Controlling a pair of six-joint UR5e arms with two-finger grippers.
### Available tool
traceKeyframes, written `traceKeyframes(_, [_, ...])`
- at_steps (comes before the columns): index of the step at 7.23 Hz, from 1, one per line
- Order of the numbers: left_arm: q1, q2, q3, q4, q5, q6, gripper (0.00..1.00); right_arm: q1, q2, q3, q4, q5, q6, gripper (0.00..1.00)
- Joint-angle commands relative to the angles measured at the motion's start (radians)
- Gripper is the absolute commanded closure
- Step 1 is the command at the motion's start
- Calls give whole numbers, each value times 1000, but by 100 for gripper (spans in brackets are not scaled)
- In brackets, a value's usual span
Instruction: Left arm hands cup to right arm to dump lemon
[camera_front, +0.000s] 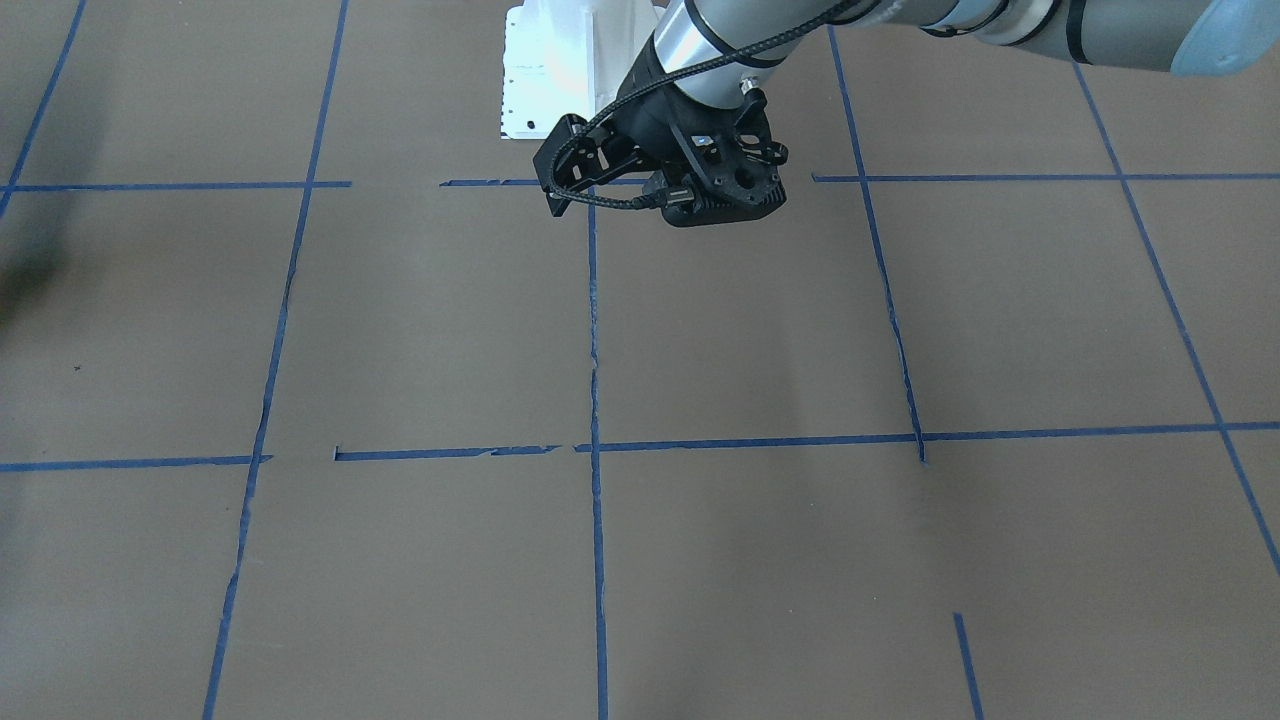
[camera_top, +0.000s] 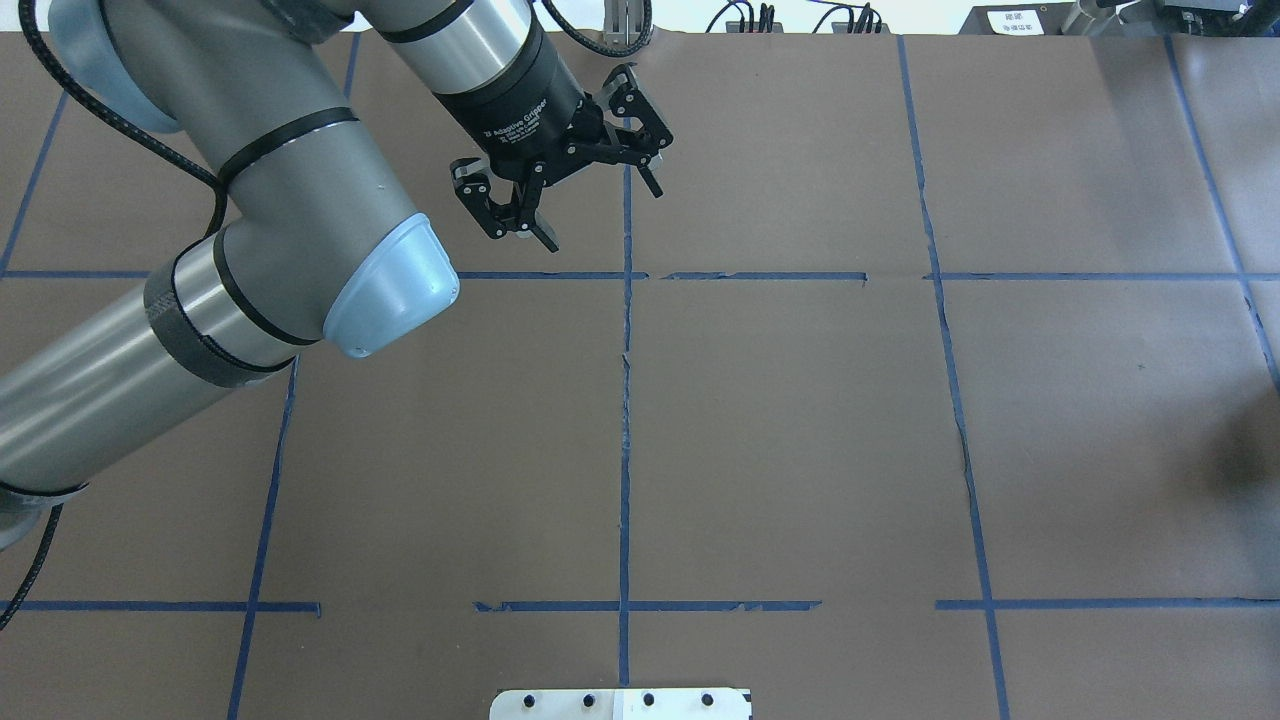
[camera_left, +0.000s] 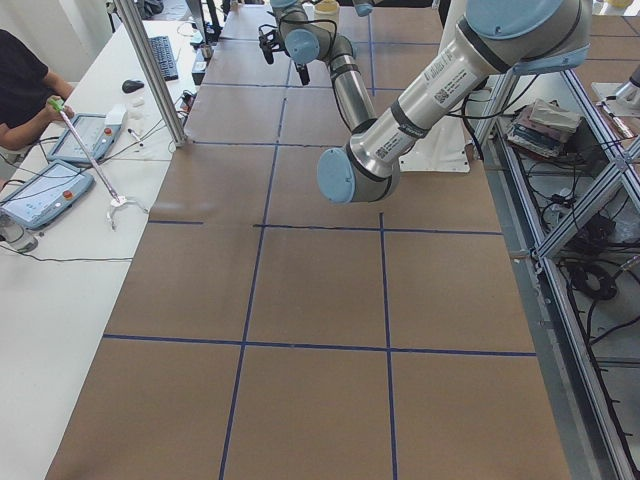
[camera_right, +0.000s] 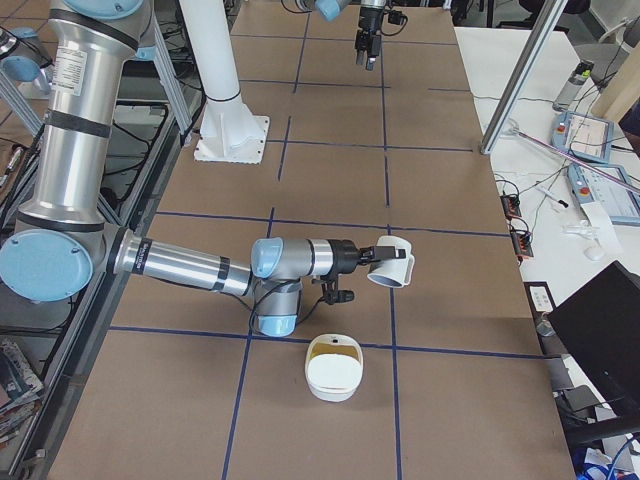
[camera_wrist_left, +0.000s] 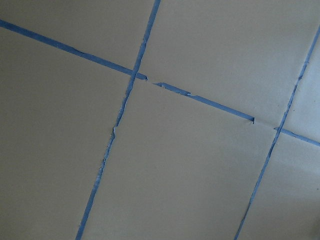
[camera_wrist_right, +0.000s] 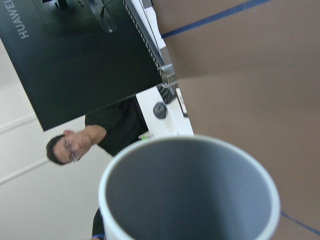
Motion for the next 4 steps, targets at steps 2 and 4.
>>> traceKeyframes(2, [0,4,0,0,9,0,0,-168,100,179,-345,-135,-323,72])
traceKeyframes(4, [0,15,0,-2,24,3,0,-238,159,243,-481,-154,-579,70])
